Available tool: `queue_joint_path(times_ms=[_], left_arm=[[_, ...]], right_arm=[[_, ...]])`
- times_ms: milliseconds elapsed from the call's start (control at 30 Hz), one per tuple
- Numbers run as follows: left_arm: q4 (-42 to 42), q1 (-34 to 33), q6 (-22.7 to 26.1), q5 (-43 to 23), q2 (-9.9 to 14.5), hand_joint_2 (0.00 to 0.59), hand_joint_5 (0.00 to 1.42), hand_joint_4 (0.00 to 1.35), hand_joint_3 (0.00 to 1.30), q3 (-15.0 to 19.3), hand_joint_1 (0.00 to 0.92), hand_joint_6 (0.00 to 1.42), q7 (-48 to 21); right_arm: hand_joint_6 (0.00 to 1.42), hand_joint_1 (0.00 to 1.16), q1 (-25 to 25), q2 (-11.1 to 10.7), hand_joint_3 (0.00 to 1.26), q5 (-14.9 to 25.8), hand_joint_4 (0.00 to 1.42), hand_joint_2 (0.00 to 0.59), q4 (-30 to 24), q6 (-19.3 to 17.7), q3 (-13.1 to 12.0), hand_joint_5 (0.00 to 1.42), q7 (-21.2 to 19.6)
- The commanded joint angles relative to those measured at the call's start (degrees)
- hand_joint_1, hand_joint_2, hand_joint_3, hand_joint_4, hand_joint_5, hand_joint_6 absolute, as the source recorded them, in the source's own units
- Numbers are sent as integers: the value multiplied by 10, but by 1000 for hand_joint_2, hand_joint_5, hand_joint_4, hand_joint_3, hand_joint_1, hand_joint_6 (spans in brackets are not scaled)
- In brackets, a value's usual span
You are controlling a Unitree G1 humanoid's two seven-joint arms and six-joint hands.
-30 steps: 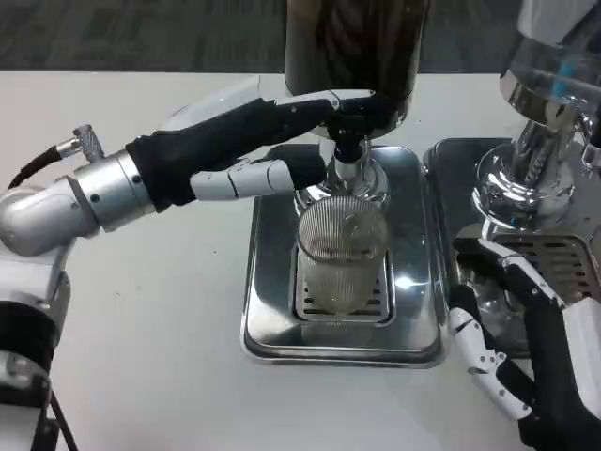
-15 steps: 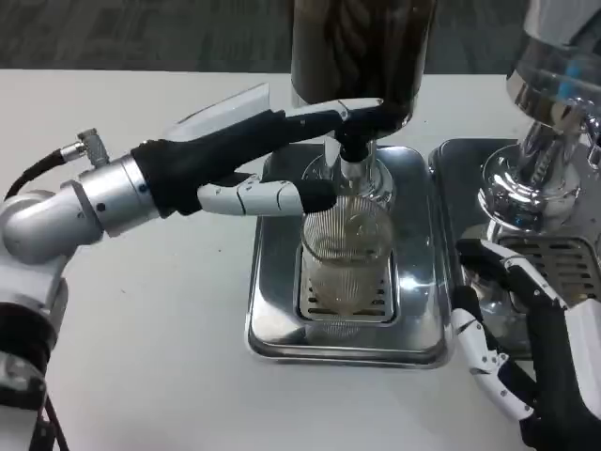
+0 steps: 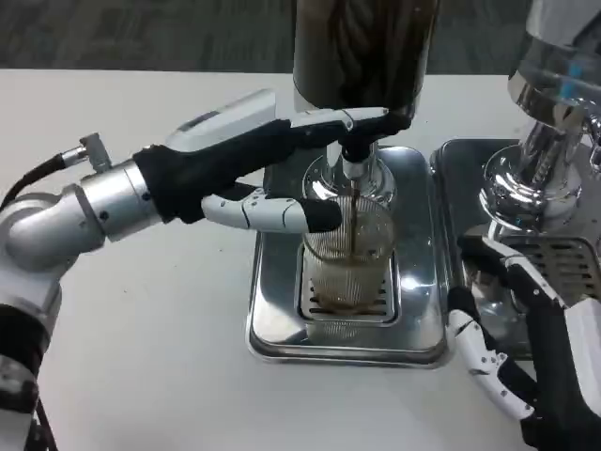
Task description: Grasp the cup under the faucet to collect the drink, then remove the cup.
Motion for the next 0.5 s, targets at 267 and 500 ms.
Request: queue_joint_path(times_ms=[267, 500], left_arm=[[9, 21, -10, 58, 14, 117, 119, 67, 125, -42, 0, 69, 15], [8, 20, -13, 62, 18, 117, 117, 72, 125, -47, 0, 69, 27]], right_arm=[[154, 426, -30, -24, 101, 88, 90, 261, -5, -6, 3, 127, 110], [96, 509, -51, -38, 2, 115, 6, 225, 0, 5, 1, 33, 163]])
